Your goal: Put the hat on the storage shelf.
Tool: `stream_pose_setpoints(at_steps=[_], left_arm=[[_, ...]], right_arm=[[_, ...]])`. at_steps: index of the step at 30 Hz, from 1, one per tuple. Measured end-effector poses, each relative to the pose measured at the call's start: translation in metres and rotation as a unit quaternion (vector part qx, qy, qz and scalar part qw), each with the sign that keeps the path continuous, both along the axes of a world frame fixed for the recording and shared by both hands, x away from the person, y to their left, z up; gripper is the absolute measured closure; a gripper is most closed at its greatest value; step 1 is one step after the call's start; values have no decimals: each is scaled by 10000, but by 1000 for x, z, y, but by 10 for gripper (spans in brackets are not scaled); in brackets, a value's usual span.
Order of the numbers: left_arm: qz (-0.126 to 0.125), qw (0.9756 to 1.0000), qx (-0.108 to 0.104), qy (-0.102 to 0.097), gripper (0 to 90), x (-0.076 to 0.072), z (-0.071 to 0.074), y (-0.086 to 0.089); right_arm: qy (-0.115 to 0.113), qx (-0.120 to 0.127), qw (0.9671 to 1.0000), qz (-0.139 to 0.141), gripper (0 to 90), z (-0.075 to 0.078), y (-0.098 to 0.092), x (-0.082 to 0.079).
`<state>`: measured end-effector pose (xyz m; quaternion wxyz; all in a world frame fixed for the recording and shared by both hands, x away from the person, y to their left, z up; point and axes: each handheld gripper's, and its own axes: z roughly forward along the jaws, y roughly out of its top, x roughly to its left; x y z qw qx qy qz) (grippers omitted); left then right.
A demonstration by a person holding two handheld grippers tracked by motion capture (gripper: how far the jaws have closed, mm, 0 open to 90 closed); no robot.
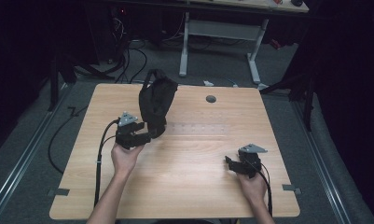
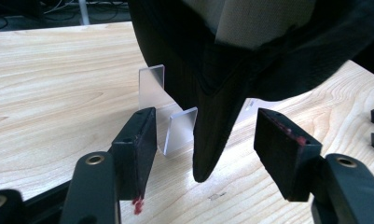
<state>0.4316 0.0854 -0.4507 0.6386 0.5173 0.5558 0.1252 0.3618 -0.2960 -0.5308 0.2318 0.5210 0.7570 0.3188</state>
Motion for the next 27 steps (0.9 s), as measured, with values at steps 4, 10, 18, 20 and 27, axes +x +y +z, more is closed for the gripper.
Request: stream_pose_setpoints(at_steps=[4,10,18,20,27], left_arm=[[-26,10000,-16,-20,386,-4,4,3],[-15,9999,-120,-23,382,-13,6,9],[-14,9998,-174,-5,380,-24,10,14],[-27,9999,-148,-17,380,-26,11,15],[-36,9999,-102,18,377,-32,11,20]], right_arm=[[-1,0,10000,-1,347,0,0,0],[-1,1,10000,0,347,0,0,0],[-1,2,10000,0,347,0,0,0],[-4,-3,10000,8,347,0,0,0],[-5,-3,10000,8,347,0,0,0]])
